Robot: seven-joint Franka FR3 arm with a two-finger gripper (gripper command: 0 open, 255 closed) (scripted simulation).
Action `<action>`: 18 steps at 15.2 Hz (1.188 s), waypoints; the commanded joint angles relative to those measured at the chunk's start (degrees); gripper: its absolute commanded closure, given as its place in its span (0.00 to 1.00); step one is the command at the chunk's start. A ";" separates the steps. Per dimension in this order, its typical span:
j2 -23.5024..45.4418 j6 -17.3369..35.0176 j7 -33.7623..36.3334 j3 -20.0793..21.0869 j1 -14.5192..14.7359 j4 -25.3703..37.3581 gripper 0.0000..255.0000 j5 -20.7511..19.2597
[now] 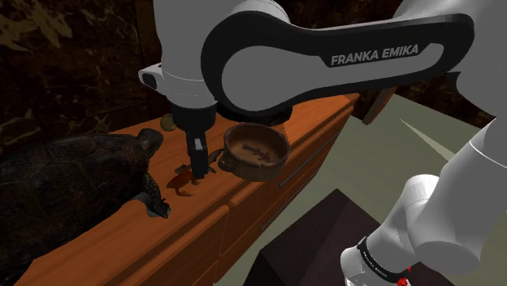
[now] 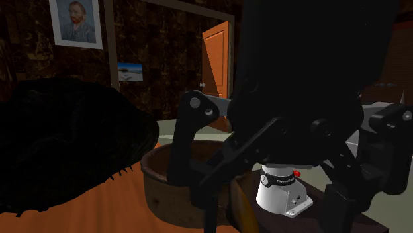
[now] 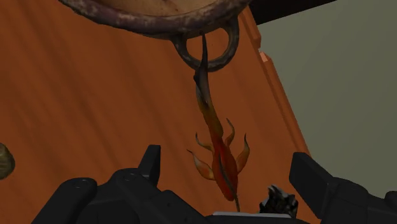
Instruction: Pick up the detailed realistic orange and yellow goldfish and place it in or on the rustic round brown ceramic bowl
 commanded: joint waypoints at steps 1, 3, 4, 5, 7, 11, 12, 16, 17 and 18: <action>0.69 1.33 0.06 0.14 0.18 -0.65 0.00 -0.37; 0.88 2.82 0.15 0.09 0.13 -1.97 0.00 -0.50; 1.00 3.57 0.20 0.06 0.11 -2.61 0.00 -0.58; 1.13 4.31 0.26 0.04 0.10 -3.23 0.00 -0.66; 1.20 4.73 0.30 0.02 0.09 -3.59 0.00 -0.71; 1.21 4.73 0.30 0.02 0.09 -3.59 0.00 -0.71; 1.21 4.73 0.30 0.02 0.09 -3.59 0.00 -0.71; 1.20 4.72 0.30 0.02 0.09 -3.58 1.00 -0.71; 1.20 4.72 0.30 0.02 0.09 -3.58 1.00 -0.71; 1.20 4.72 0.30 0.02 0.09 -3.58 1.00 -0.71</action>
